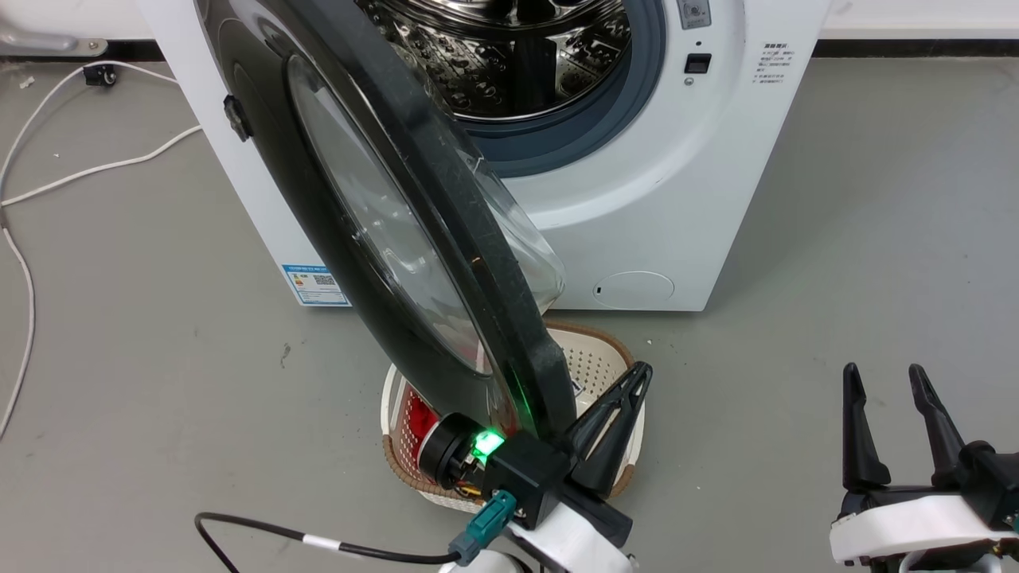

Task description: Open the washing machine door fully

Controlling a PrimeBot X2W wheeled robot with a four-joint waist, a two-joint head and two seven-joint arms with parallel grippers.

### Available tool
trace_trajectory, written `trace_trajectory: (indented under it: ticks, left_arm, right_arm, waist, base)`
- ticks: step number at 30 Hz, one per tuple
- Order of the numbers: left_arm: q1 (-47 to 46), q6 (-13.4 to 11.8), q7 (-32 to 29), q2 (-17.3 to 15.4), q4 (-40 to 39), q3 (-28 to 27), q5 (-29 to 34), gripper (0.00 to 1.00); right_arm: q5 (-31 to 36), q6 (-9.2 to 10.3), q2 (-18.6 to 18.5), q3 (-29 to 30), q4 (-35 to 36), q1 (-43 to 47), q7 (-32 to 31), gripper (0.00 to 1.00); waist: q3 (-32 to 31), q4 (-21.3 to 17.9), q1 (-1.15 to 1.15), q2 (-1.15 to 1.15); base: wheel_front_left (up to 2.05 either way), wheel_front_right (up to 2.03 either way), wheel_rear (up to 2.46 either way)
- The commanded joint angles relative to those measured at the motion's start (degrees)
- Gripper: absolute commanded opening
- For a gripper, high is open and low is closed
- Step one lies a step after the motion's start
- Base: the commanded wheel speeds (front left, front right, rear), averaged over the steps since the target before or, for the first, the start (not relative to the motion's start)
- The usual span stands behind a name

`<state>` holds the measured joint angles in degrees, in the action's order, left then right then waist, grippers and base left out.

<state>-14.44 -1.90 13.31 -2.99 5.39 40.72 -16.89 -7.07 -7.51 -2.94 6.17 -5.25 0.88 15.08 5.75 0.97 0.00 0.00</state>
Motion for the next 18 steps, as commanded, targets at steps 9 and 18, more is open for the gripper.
trace_trajectory:
  ticks: [9,18]
  left_arm:
    - [-2.32,-3.12,1.15,0.13,3.54,0.77,-0.92,0.00]
    - [-1.33,-4.63,1.67,-0.02,4.42,-0.69,-1.45,0.00]
  right_arm:
    - [-0.80,0.04,0.12,-0.38,0.19,-0.85,0.11,1.00]
    - [-1.07,0.04,0.12,-0.64,-0.12,-0.42,0.11,1.00]
  waist:
    - [0.13,0.19,0.00,0.00]
    - [-0.11,0.61,0.00,0.00]
  base:
    - [0.00,0.00,0.00]
    - [0.00,0.00,0.00]
